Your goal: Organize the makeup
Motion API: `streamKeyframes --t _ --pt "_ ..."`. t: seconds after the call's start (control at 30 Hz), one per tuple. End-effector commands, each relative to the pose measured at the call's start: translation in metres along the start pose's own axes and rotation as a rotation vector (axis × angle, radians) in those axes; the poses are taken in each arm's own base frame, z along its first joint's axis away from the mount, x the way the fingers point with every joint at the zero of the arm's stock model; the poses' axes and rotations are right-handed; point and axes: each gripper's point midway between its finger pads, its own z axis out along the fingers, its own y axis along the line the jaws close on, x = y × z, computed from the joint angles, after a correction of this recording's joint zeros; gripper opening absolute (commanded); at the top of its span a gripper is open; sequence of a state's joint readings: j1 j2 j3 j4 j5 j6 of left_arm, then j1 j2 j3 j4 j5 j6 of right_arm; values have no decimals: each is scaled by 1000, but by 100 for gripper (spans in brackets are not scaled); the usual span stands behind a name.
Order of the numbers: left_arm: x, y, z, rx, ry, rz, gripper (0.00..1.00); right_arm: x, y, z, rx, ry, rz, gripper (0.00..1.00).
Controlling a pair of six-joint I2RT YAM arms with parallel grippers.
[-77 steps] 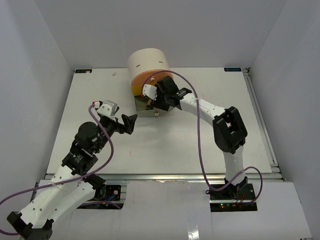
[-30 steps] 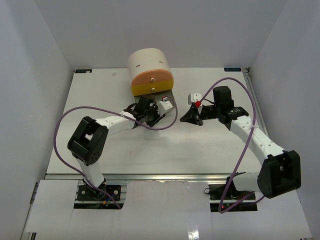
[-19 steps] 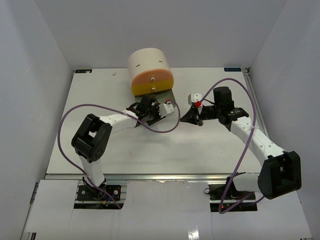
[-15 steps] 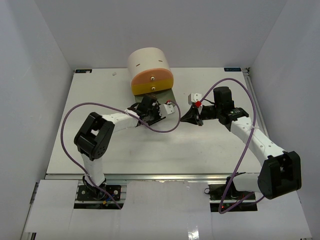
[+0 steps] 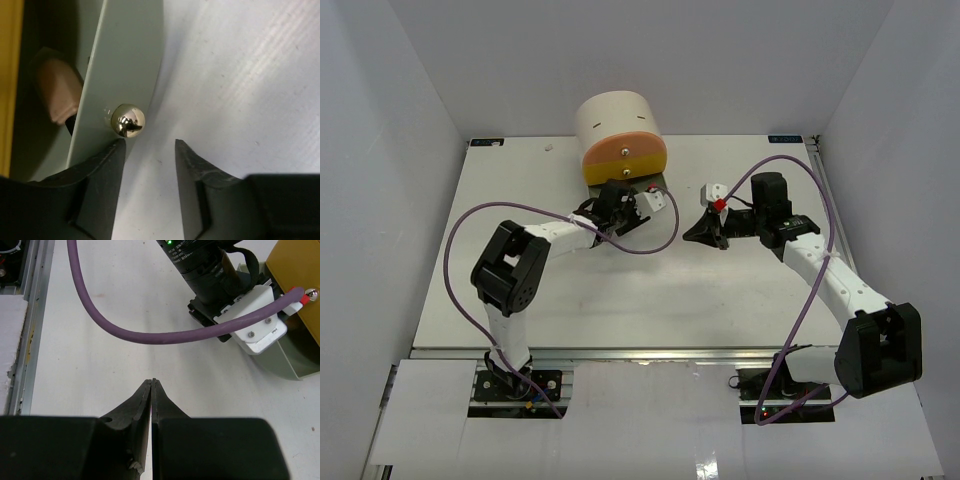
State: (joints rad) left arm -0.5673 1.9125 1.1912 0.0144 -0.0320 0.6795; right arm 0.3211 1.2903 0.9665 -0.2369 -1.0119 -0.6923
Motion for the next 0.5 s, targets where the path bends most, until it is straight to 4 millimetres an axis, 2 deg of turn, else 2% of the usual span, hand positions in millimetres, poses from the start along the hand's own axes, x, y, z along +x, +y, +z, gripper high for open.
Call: streamKeyframes --t 0.0,0.13,0.47 --pt "-31 56 -8 -160 -95 -31 57 -10 -3 -4 16 -28 -36 8" --pt "-26 68 3 -185 -75 -63 58 -9 -5 -5 21 -28 -27 9" --pt "-19 97 17 -266 -54 -108 72 -7 -8 -8 31 -30 -16 8"
